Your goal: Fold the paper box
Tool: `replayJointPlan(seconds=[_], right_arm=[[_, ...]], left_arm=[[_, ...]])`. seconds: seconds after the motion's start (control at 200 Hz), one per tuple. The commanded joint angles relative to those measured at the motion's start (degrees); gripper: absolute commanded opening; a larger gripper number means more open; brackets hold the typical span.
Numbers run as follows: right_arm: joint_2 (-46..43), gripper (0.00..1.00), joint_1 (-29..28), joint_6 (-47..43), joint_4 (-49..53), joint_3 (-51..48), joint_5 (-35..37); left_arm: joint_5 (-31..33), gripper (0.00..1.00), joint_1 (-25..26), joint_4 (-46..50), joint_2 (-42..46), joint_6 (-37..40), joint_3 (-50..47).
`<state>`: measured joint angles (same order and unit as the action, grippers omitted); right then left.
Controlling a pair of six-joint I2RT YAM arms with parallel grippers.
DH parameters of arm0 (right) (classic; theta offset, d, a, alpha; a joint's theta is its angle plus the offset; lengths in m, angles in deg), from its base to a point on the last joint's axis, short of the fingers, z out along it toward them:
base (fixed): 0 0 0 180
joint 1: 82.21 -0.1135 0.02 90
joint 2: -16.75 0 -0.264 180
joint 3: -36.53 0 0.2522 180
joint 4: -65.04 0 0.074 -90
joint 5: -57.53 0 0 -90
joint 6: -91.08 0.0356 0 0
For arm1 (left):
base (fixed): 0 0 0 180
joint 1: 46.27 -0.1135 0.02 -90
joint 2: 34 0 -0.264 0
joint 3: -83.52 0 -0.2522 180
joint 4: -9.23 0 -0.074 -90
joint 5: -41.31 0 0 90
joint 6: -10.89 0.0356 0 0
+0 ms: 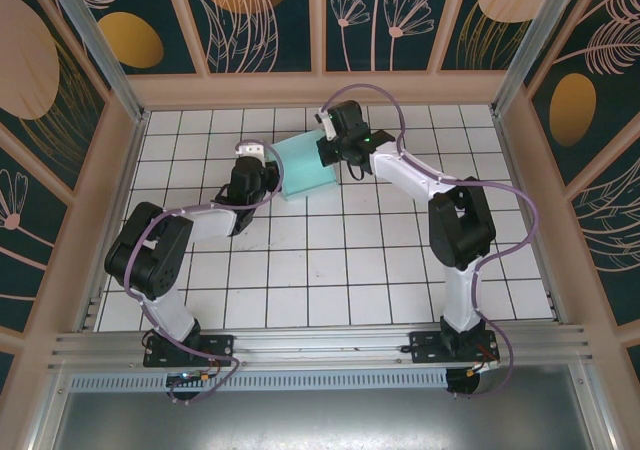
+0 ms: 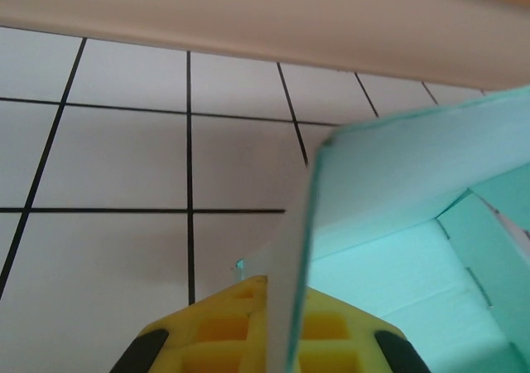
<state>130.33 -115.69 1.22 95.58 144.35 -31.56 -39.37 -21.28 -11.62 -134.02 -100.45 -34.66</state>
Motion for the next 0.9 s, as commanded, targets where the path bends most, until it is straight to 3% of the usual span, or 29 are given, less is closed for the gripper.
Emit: replayJointPlan(seconds=[0.0,0.345,0.896], right_arm=[[0.1,0.00,-0.2,9.5,-7.4,-0.8,5.3],[-4.0,0.00,-1.8,18.2,-25.4,-15.3,13.7],[-6.7,0.00,-2.6,16.8,-49.0,-34.7,15.3]], left_arm=[[1.1,0.00,0.3,3.5,-0.9,-3.4,3.7],[3.5,0.00,1.2,3.0,-5.3,-8.0,7.1],[3.8,0.00,2.3,-3.4,-9.1,-10.4,5.0]])
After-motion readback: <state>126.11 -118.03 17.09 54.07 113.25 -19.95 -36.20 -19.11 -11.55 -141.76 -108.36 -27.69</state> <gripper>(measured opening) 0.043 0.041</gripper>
